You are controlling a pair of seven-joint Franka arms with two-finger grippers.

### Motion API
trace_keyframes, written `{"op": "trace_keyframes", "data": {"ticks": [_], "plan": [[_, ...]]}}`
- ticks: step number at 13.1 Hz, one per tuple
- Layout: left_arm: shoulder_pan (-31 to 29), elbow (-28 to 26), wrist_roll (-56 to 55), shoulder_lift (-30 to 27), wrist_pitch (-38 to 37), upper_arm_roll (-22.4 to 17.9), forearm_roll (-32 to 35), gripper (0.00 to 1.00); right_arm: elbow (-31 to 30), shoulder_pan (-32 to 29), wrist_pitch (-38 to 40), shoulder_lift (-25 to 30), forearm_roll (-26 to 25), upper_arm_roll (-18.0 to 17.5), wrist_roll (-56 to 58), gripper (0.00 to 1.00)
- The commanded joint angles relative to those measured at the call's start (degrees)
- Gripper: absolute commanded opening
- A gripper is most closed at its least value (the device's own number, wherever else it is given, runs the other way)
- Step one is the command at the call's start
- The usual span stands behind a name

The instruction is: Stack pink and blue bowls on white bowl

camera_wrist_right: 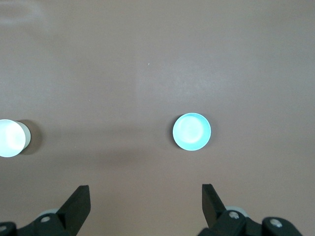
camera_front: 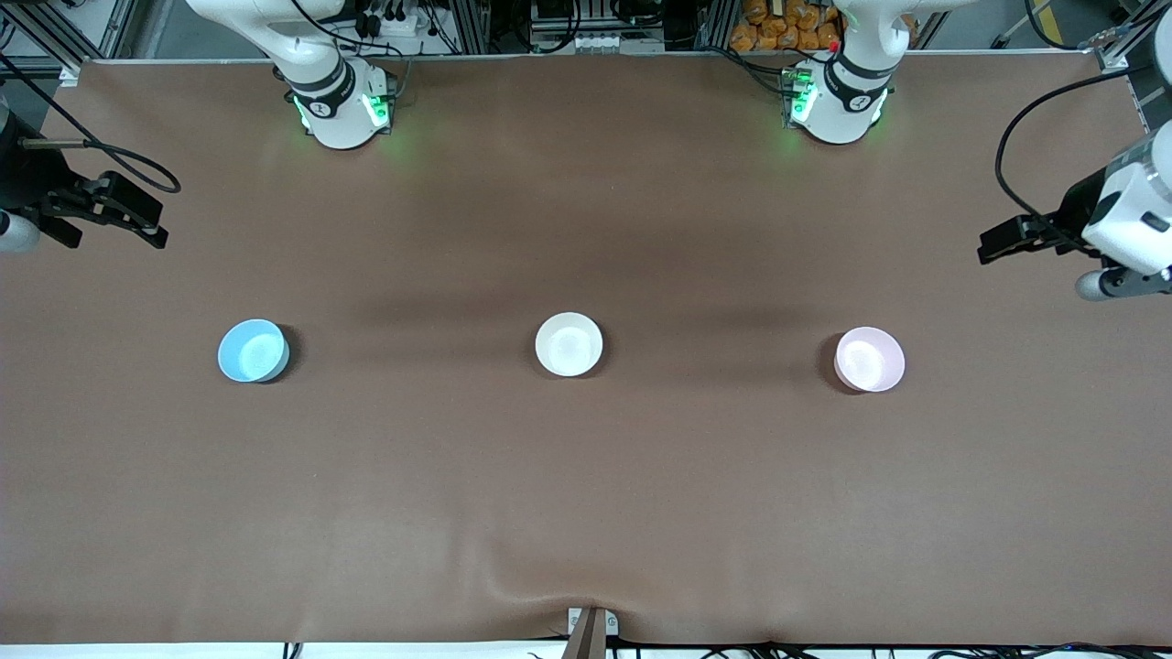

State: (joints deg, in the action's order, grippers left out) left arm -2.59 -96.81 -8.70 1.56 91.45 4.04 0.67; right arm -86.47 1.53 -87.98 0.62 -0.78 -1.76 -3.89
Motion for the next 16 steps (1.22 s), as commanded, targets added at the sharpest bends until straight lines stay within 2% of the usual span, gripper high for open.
{"op": "trace_keyframes", "data": {"ticks": [1,5,8,14,15,16], "plan": [[-1.10,-6.79,1.40,-1.74,6.43,-0.08,-0.31,1.00,1.13,-0.21,0.53,-0.53,-0.63,-0.26,0.38,1.00],[-2.06,-16.19,1.40,-0.16,19.43,-0.08,-0.40,1.00,1.13,-0.12,0.53,-0.53,-0.63,-0.26,0.47,1.00],[-2.68,-24.89,1.40,2.38,34.18,-0.08,-0.40,1.00,1.13,-0.12,0.53,-0.53,-0.72,-0.26,0.47,1.00],[-3.91,-25.80,1.40,17.14,50.82,-0.08,-0.40,1.00,1.04,-0.12,0.62,-0.53,-0.63,-0.26,0.47,1.00],[-3.91,-25.71,1.40,18.20,51.54,-0.08,-0.40,0.96,1.04,-0.12,0.62,-0.53,-0.72,-0.26,0.47,1.00],[-3.91,-25.79,1.40,18.74,51.55,-0.08,-0.40,0.88,1.04,-0.12,0.70,-0.53,-0.63,-0.26,0.47,1.00]]}}
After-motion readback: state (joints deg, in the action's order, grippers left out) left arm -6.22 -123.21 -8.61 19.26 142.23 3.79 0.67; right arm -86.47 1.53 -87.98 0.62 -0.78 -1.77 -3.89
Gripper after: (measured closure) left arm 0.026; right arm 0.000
